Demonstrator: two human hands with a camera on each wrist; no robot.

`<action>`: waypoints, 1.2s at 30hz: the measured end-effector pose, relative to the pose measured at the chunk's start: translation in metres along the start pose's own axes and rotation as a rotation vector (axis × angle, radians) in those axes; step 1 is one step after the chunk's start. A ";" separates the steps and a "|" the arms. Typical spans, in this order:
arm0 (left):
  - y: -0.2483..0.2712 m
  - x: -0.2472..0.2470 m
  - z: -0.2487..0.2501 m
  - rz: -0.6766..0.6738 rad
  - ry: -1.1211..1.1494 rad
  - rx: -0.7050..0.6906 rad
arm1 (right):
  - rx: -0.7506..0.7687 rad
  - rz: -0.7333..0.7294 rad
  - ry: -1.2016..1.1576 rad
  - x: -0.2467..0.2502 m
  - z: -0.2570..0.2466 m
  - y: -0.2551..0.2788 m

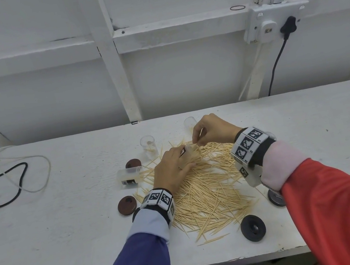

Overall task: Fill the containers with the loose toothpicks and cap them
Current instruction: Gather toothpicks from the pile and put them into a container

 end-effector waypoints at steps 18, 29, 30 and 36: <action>0.001 0.000 0.000 -0.019 0.002 -0.007 | 0.014 0.088 0.136 -0.008 0.000 -0.002; 0.001 0.001 -0.002 -0.002 -0.004 0.030 | 0.072 0.211 -0.059 -0.015 0.005 0.002; 0.001 0.001 -0.002 -0.005 -0.007 0.032 | 0.062 0.222 -0.066 -0.014 0.007 0.002; 0.001 0.002 0.002 -0.008 0.001 0.022 | -0.013 0.174 -0.196 -0.019 0.024 0.004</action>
Point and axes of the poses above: each hand's wrist, its own y-axis away from the middle knuckle, its own x-axis out of the back of the hand, z = x × y, the point moved 3 cm from there along -y, towards the middle knuckle, and after that the axes turned 10 degrees about -z, right-handed, at the moved point
